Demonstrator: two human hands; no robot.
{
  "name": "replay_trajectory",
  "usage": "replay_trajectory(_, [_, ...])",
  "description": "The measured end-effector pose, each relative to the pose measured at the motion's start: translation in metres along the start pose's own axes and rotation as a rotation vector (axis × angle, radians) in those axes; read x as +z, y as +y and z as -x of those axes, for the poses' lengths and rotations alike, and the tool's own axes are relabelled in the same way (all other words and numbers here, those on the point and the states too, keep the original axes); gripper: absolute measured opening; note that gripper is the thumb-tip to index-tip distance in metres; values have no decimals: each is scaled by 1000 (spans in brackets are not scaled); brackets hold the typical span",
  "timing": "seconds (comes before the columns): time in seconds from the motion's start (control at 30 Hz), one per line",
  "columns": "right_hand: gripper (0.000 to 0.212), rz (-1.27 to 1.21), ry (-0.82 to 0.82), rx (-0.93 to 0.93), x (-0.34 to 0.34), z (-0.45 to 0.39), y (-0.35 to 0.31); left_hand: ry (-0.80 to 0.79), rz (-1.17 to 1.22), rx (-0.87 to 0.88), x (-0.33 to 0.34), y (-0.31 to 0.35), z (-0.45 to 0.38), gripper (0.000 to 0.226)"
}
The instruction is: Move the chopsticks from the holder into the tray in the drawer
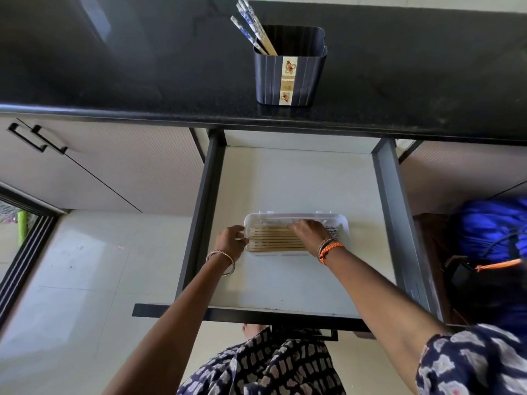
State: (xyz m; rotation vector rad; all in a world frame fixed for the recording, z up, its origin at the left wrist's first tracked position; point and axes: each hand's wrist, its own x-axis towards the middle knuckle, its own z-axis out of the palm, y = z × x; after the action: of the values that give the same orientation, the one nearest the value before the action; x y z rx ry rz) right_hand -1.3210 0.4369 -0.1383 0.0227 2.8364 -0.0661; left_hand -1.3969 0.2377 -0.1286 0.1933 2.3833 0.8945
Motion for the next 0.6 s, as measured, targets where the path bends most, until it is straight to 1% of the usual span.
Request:
replay_trajectory(0.1, [42, -82, 26, 7, -10, 6, -2, -1, -9, 2, -3, 6, 0, 36])
replay_trajectory(0.17, [35, -115, 129, -3, -37, 8, -3, 45, 36, 29, -11, 20, -2, 34])
replay_trajectory(0.2, [31, -120, 233, -13, -57, 8, -2, 82, 68, 56, -18, 32, -5, 34])
replay_trajectory(0.3, [24, -214, 646, -29, -133, -3, 10, 221, 181, 218, -48, 86, -19, 34])
replay_trajectory(0.33, [25, -266, 745, -9, -162, -10, 17, 271, 218, 293, -61, 109, -25, 34])
replay_trajectory(0.4, [27, -361, 873, 33, -219, -29, 32, 376, 265, 439, -86, 155, -37, 33])
replay_trajectory(0.47, [28, -460, 950, 64, -266, -51, 45, 462, 293, 533, -108, 194, -49, 34])
replay_trajectory(0.5, [27, -527, 960, 80, -285, -65, 52, 488, 302, 561, -118, 210, -55, 36])
replay_trajectory(0.53, [28, -607, 931, 102, -301, -81, 57, 508, 295, 580, -127, 223, -61, 39])
replay_trajectory(0.6, [29, -738, 788, 173, -321, -117, 68, 557, 213, 612, -138, 239, -75, 43])
